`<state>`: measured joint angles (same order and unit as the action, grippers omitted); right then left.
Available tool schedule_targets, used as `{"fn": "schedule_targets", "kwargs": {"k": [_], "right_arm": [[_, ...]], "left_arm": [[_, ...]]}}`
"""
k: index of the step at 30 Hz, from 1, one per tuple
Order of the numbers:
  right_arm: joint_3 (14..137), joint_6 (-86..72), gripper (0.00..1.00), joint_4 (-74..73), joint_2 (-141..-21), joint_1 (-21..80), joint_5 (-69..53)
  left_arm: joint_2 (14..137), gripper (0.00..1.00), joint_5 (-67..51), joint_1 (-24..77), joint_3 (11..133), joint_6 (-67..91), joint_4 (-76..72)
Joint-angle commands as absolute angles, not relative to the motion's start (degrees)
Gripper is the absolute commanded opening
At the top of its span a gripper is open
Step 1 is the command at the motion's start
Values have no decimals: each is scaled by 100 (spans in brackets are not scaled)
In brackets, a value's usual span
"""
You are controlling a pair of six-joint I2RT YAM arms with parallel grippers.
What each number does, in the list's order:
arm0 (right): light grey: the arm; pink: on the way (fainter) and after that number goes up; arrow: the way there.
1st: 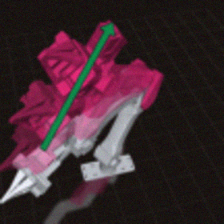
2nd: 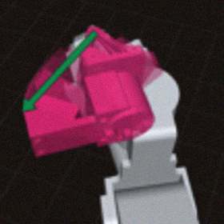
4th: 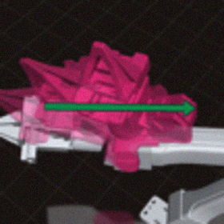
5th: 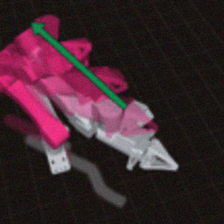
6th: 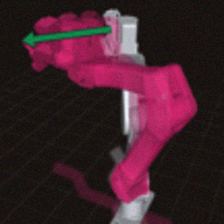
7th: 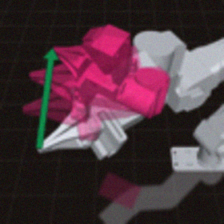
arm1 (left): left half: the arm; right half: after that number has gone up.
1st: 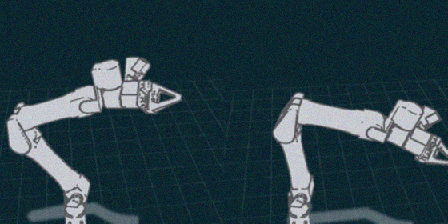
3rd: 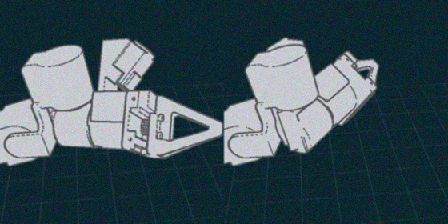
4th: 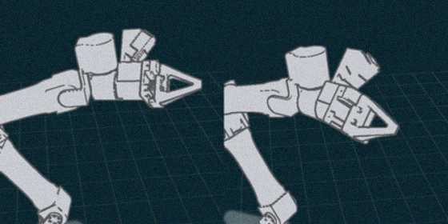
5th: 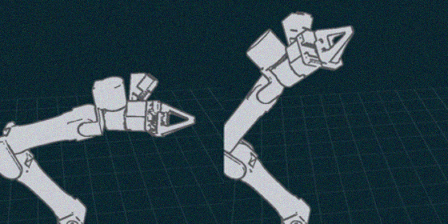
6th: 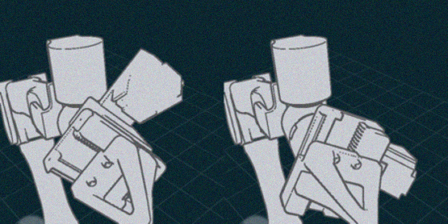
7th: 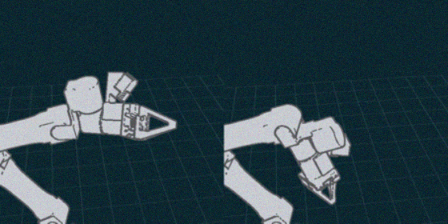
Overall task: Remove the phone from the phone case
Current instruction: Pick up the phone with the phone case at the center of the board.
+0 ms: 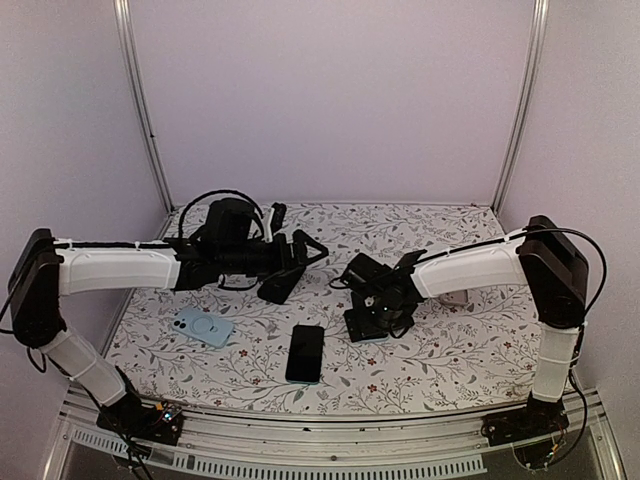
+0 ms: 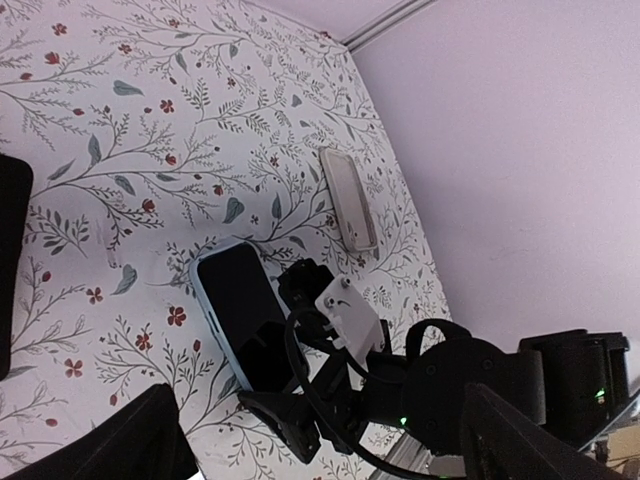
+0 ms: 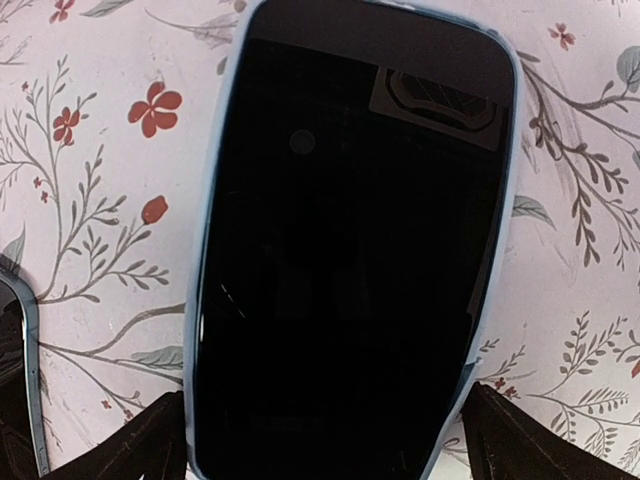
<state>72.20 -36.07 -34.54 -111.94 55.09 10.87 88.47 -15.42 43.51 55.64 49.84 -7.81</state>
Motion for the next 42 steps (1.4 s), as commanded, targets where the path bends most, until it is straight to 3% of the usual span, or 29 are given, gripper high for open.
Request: {"fn": "schedule_targets", "kwargs": {"k": [1,15,29,37,40,42], "right_arm": [[7257,-3500,94,-3641,-11519,5559,1092],[7356,-3255,49,-3282,-11071,5552,1198],[7131,-2933,42,-2334,-10064,5551,1681],[7022,-2886,42,-2062,-9936,5555,1566],[7034,-2881,45,-2202,-10028,5556,1521],[7012,-2906,53,-2325,-10092,5551,1437]], "left_arm": [[8944,99,-1768,4187,5493,5173,-1079],[9407,99,-2546,3957,5219,5916,-1878],[10032,98,-2915,3934,5111,6568,-2557],[10628,95,-3238,3920,4884,7572,-3733],[10672,94,-3239,3929,4817,7641,-3841],[10592,94,-3196,3929,4797,7550,-3725]]}}
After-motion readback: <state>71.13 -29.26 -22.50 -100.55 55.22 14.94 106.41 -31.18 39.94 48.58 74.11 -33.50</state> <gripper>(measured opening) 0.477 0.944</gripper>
